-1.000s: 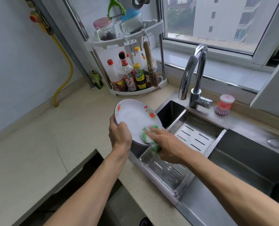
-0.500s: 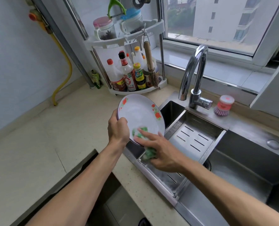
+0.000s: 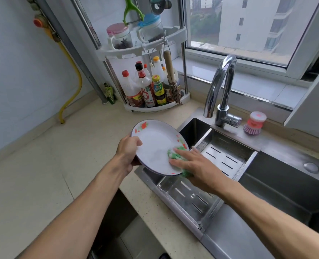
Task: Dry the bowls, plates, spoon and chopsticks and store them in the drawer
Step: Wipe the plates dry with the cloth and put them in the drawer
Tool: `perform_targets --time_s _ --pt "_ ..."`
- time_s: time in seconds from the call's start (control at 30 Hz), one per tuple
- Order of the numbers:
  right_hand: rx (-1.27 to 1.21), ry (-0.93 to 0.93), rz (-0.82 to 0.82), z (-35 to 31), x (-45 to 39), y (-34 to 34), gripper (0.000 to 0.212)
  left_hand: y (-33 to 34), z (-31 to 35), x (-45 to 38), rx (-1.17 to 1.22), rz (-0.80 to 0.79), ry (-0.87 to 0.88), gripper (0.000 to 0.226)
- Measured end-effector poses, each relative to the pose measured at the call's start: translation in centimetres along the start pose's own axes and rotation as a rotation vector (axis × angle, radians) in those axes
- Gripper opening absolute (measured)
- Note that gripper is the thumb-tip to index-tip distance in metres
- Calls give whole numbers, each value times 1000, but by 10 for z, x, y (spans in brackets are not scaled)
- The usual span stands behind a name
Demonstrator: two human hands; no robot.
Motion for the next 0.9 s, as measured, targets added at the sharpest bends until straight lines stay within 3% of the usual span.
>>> perform_targets --time_s 0.13,0.23,0.33,0.4,0.5,0.57,0.63,0.73,0.9 --pt "188 -60 63 -17 -14 -9 24 2 -9 -5 114 -12 -27 10" --pt "238 -33 218 -40 -34 -33 13 20 -19 4 90 26 138 55" --pt "133 -30 343 -65 -42 -38 46 24 -19 23 138 158 264 65" --pt "-32 -38 322 -63 -41 -34 48 22 -14 20 195 148 278 62" --pt "-208 100 35 -18 -28 -11 56 12 -8 14 176 172 295 62" --pt "-230 182 -70 -1 -19 -6 65 10 -7 15 174 200 309 61" --pt "-304 148 -80 -17 -25 -4 69 8 -1 16 174 237 330 60" --pt "-482 104 -35 -31 -27 1 56 10 11 16 106 205 388 60" --pt "-422 202 -4 1 -22 -1 49 9 22 14 85 179 405 60"
Point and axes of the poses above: each hand's wrist, its own x-axis away from the middle knuckle, its own y-axis out of the palm, z = x × y, the point moved 10 cm from there along -x, towards the middle knuckle, and after that the axes turned 14 degrees about -y, right-handed, at the moved point
